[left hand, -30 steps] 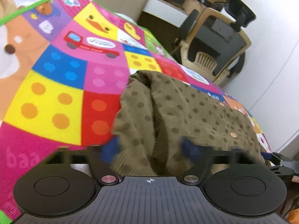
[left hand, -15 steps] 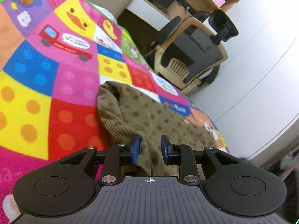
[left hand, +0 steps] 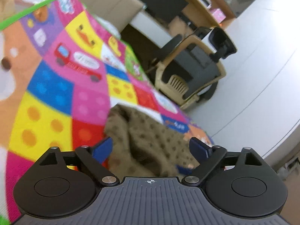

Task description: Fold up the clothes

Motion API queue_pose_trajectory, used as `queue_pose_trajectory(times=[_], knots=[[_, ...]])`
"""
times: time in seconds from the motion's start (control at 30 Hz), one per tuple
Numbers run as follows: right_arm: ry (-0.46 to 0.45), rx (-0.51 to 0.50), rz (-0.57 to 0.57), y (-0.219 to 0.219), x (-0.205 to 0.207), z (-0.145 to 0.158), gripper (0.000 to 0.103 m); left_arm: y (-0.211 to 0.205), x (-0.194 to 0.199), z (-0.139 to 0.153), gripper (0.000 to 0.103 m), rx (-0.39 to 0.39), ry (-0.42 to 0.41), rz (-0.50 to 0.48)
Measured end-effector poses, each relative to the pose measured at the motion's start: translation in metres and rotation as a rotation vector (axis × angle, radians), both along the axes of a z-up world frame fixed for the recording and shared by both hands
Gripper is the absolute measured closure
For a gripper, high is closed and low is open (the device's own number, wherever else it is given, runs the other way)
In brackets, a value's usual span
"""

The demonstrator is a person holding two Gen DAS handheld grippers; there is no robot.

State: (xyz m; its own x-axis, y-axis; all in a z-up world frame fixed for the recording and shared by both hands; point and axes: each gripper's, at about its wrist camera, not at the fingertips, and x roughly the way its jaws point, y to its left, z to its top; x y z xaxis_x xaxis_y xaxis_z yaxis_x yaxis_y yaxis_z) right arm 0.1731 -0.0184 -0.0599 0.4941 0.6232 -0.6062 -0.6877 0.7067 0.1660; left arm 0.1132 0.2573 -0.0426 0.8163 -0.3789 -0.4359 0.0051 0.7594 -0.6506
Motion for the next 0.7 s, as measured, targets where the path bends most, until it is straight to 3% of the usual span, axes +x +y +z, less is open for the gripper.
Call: queue_pose_trajectory(times=[0.27,0.3,0.33,0.4,0.47,0.6,0.63,0.7], knots=[[-0.248,-0.169,0.142,0.024,-0.048,0.007,0.005,-0.006,0.017,-0.048,0.01,-0.126,0.162,-0.038],[-0.277,-0.183,0.157,0.024,-0.056,0.009,0.004,-0.008,0.018,-0.048,0.016,-0.123,0.151,-0.042],[-0.315,-0.206,0.171,0.027,-0.063,0.011,0.002,-0.01,0.02,-0.047,0.044,-0.12,0.14,-0.046],[-0.369,-0.247,0.189,0.034,-0.073,0.012,0.002,-0.011,0.026,-0.048,0.071,-0.13,0.145,-0.05],[-0.408,-0.285,0.215,0.047,-0.079,0.009,0.002,-0.012,0.033,-0.048,0.08,-0.139,0.15,-0.054],[-0.475,-0.363,0.247,0.076,-0.081,-0.001,0.002,-0.015,0.033,-0.031,0.085,-0.131,0.1,-0.073],[-0.475,-0.373,0.23,0.08,-0.075,-0.003,0.006,-0.016,0.033,-0.027,0.085,-0.129,0.088,-0.077],[-0.472,-0.39,0.194,0.089,-0.062,-0.007,0.026,-0.018,0.033,-0.019,0.085,-0.125,0.063,-0.087]])
